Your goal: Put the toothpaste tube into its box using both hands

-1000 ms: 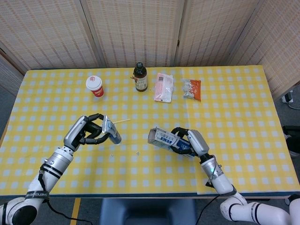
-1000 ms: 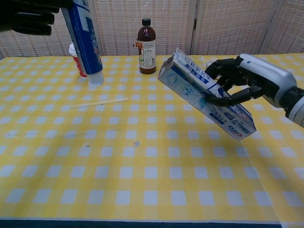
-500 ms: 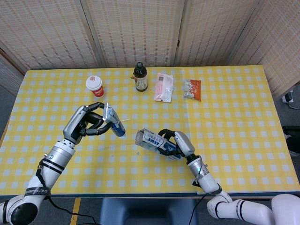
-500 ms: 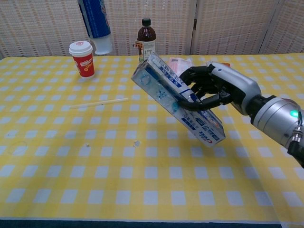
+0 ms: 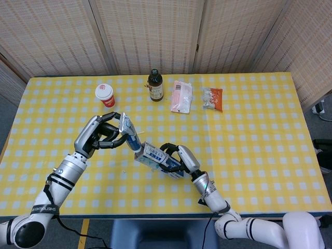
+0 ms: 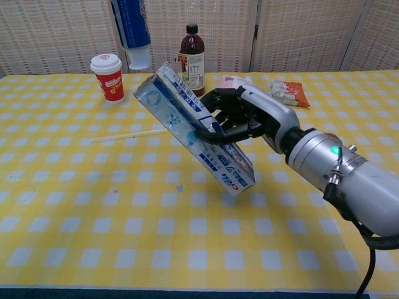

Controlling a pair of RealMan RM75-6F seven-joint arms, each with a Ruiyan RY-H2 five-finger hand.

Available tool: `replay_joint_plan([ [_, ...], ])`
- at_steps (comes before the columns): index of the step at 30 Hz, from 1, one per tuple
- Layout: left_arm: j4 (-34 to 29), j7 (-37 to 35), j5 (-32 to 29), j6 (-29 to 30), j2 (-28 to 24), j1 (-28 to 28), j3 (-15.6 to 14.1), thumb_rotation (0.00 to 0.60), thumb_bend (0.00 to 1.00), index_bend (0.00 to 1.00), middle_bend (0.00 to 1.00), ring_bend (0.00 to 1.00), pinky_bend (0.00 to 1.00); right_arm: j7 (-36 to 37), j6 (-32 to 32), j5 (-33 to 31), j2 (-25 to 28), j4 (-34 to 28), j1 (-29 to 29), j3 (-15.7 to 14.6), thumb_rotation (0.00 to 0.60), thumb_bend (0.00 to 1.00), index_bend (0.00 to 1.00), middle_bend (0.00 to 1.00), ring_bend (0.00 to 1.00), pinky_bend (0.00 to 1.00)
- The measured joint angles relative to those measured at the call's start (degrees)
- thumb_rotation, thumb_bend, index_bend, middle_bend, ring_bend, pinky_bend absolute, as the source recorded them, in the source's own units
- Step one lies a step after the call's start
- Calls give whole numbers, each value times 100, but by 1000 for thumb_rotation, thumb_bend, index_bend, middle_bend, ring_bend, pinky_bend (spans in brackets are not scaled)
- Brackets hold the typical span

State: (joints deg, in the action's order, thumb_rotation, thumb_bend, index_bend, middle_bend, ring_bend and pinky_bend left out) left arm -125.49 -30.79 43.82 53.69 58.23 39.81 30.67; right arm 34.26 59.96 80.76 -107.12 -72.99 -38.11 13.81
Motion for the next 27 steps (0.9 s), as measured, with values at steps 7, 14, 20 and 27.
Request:
replay_joint_plan([
  [7,-88,201,-176,106,28,97,11,600,567,1000,1000,1000,1000,322,-51,-19,-182,143,-118,85,600,324,522,459,496,456],
  [14,-163,361,-303,259,82,158,14,600,568,1000,1000,1000,1000,752,82,85,-276,218,-167,127,600,324,522,459,498,456],
  [20,-192,466,-403,339,144,206,17,600,568,1000,1000,1000,1000,994,155,148,-326,267,-221,164,600,323,522,459,497,456],
  [27,-249,583,-539,570,139,206,70,600,568,1000,1000,1000,1000,1363,589,357,-486,443,-199,145,600,324,522,459,497,456],
])
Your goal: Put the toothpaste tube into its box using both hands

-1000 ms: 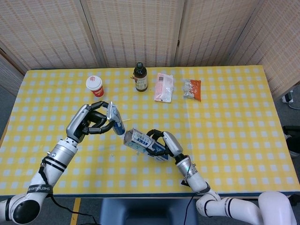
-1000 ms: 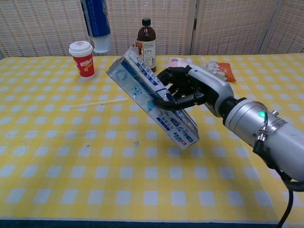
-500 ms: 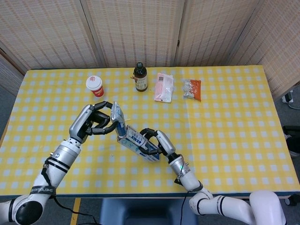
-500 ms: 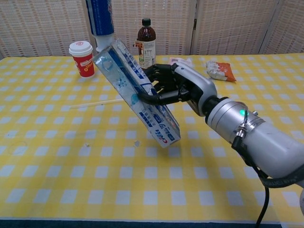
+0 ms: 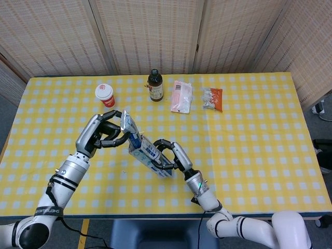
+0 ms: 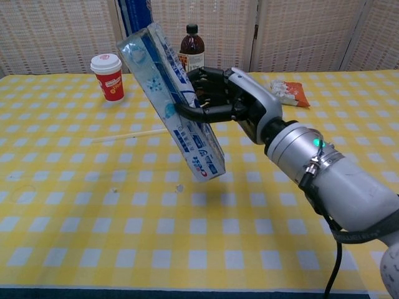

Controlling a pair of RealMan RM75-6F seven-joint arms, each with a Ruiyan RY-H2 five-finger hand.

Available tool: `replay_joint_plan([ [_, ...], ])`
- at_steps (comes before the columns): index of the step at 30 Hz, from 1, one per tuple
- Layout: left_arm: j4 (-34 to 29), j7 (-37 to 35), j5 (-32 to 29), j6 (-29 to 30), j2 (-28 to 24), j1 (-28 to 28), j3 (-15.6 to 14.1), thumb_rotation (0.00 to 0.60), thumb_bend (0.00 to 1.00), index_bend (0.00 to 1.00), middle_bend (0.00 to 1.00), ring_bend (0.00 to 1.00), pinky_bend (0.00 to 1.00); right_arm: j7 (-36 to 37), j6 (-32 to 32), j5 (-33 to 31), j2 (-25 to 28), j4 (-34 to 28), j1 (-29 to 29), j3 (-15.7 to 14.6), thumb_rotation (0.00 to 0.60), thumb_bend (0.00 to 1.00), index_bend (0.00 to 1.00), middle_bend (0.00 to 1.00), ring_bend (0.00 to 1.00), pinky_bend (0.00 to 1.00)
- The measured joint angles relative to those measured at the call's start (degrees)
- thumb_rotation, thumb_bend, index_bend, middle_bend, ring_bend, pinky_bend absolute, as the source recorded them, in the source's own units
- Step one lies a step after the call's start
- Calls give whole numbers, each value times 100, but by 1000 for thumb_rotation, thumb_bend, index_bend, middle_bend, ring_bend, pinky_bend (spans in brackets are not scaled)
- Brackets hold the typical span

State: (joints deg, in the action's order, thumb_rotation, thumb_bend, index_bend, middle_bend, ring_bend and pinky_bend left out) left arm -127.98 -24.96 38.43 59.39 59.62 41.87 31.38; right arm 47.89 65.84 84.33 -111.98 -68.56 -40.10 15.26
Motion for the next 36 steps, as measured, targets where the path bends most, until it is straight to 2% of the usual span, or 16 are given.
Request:
replay_joint_plan([
  [8,29,-7,40,50,11,-114,-30,600,568,1000,1000,1000,1000,479,510,254,3,-51,81,-24,600,324,523,459,494,456],
  [19,-21,-63,413,-120,46,-245,-157,600,564,987,1000,1000,1000,236,577,181,108,-325,103,-6,600,324,523,459,495,456],
  [21,-47,-78,502,-125,57,-275,-177,600,510,882,1000,1000,1000,223,557,163,132,-348,108,-21,600,324,523,459,496,456],
  [22,-55,-92,541,-138,60,-287,-185,600,459,751,1000,1000,1000,219,551,160,139,-353,110,-30,600,324,523,459,496,456],
  [24,-57,-128,609,-221,53,-302,-201,600,357,415,1000,1000,1000,218,543,156,151,-364,116,-52,600,324,523,458,496,456],
  [28,5,-275,711,-448,22,-321,-210,600,262,98,1000,1000,1000,222,530,149,170,-380,127,-83,600,324,523,459,496,456],
  [30,51,-339,746,-548,8,-324,-214,600,225,15,1000,1000,1000,199,528,154,176,-382,129,-101,600,324,523,459,497,456],
  [36,158,-419,899,-727,-25,-321,-239,600,193,0,1000,1000,1000,158,544,158,209,-426,150,-131,600,324,523,459,498,456],
])
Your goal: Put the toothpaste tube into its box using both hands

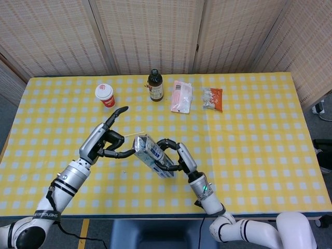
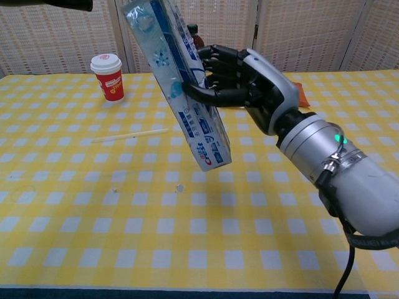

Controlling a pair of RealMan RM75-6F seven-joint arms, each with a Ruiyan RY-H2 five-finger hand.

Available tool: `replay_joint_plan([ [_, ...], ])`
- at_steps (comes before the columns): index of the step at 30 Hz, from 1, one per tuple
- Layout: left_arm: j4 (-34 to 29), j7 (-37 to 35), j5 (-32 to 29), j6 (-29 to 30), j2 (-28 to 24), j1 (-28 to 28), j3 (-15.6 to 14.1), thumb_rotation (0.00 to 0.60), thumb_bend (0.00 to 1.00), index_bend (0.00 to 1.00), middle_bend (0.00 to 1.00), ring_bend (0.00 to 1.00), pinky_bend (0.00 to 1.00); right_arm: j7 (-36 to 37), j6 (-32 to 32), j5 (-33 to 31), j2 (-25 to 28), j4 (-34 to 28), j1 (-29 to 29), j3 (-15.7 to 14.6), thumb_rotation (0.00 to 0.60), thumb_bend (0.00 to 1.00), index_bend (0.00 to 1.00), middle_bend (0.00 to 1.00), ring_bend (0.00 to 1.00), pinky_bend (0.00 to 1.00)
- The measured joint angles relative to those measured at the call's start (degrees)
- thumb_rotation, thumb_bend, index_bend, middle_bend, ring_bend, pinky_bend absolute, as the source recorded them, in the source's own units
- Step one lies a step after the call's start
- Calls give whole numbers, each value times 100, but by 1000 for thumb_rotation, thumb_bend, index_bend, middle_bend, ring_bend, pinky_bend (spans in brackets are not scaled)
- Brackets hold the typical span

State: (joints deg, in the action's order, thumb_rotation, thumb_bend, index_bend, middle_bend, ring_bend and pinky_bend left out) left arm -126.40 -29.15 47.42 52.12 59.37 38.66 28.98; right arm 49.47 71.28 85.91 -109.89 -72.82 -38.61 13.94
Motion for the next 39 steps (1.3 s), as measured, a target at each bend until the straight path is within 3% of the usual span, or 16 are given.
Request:
replay_joint_plan([
  [8,245,397,490,444,145,-62,-147,600,194,3,1000,1000,1000,-154,76,62,119,-33,41,-42,600,324,523,459,497,456],
  [11,501,784,787,770,229,-124,-291,600,194,110,934,950,998,-384,89,99,245,-42,56,-69,600,324,523,459,496,456],
  [13,719,1052,1013,966,280,-184,-423,600,195,225,784,809,931,-578,98,113,352,-56,69,-77,600,323,523,459,494,456],
  [15,1027,1340,1322,1134,332,-268,-627,600,194,310,597,607,768,-837,98,121,498,-80,89,-90,600,324,522,459,494,456],
  [18,1542,1605,1784,1279,392,-398,-951,600,194,316,450,422,551,-1257,72,125,727,-121,119,-125,600,323,523,459,494,456],
  [20,1949,1742,2114,1385,444,-497,-1175,600,193,307,419,367,444,-1587,34,124,884,-145,141,-165,600,324,523,459,494,456],
  [26,3205,2152,3101,1897,678,-845,-1805,600,192,285,385,277,250,-2652,-202,59,1320,-168,197,-326,600,324,524,459,493,456],
  [33,4360,2876,4089,2580,970,-1415,-2666,600,192,215,301,202,162,-3597,-607,-121,1594,187,307,-635,600,324,525,458,491,456],
  [39,5069,3032,4432,3057,1336,-1812,-2953,600,190,210,299,198,145,-3872,-980,-232,1549,558,283,-771,600,324,525,447,492,456],
])
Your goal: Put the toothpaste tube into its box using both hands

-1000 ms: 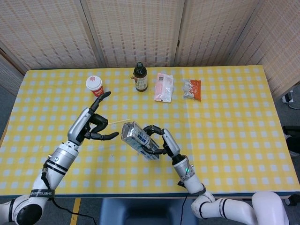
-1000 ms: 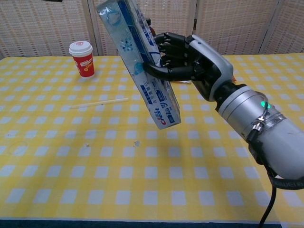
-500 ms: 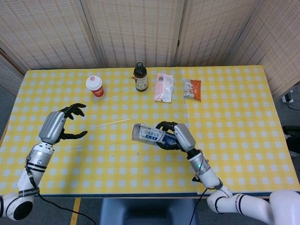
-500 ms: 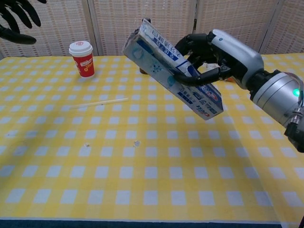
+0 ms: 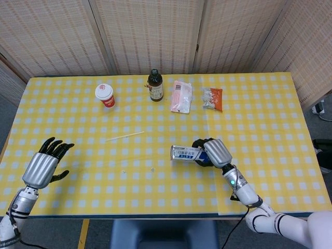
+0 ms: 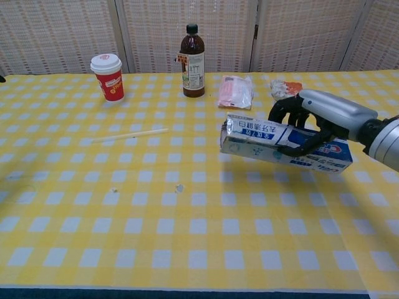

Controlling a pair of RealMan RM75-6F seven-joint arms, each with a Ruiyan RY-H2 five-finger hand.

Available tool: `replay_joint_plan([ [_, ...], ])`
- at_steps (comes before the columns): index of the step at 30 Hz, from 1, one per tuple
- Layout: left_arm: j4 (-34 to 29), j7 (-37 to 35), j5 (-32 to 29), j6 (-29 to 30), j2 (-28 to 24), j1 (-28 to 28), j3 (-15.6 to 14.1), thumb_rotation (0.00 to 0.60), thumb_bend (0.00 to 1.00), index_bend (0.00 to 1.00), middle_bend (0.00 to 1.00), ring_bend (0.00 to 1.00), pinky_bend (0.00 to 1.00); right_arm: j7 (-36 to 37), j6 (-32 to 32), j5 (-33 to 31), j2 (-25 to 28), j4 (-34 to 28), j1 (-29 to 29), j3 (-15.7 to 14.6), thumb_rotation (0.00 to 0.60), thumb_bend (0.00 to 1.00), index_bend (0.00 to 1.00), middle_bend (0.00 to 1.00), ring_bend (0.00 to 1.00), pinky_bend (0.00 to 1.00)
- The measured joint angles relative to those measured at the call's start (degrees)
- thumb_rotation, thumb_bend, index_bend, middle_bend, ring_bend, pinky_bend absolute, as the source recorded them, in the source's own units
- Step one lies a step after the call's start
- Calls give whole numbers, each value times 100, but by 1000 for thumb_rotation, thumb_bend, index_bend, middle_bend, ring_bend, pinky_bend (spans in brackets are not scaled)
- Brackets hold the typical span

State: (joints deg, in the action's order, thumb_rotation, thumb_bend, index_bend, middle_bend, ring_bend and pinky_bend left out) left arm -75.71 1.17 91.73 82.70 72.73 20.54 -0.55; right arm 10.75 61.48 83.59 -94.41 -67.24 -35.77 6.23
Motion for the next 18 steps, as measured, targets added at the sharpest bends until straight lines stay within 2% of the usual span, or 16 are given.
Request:
replay_joint_plan([
  [6,319,-390,93,31,180,-113,-96,600,191,202,299,198,144,-149,-332,-103,-146,209,-93,-42,600,324,507,385,455,452],
  [9,317,-414,147,23,184,-117,-100,600,191,200,299,198,143,-127,-483,-138,-173,232,-124,-75,600,324,370,272,373,404],
  [11,280,-410,153,-5,163,-109,-90,600,190,203,299,198,143,-97,-581,-134,-117,178,-146,-110,600,324,189,143,271,320],
  [13,251,-402,146,-41,143,-103,-80,600,191,207,298,198,141,-90,-649,-121,-29,88,-162,-142,600,324,88,67,209,257],
  [18,52,-369,40,-113,22,-165,-80,600,190,198,285,190,105,-54,-586,-4,360,-397,-107,-236,600,324,15,6,134,157],
])
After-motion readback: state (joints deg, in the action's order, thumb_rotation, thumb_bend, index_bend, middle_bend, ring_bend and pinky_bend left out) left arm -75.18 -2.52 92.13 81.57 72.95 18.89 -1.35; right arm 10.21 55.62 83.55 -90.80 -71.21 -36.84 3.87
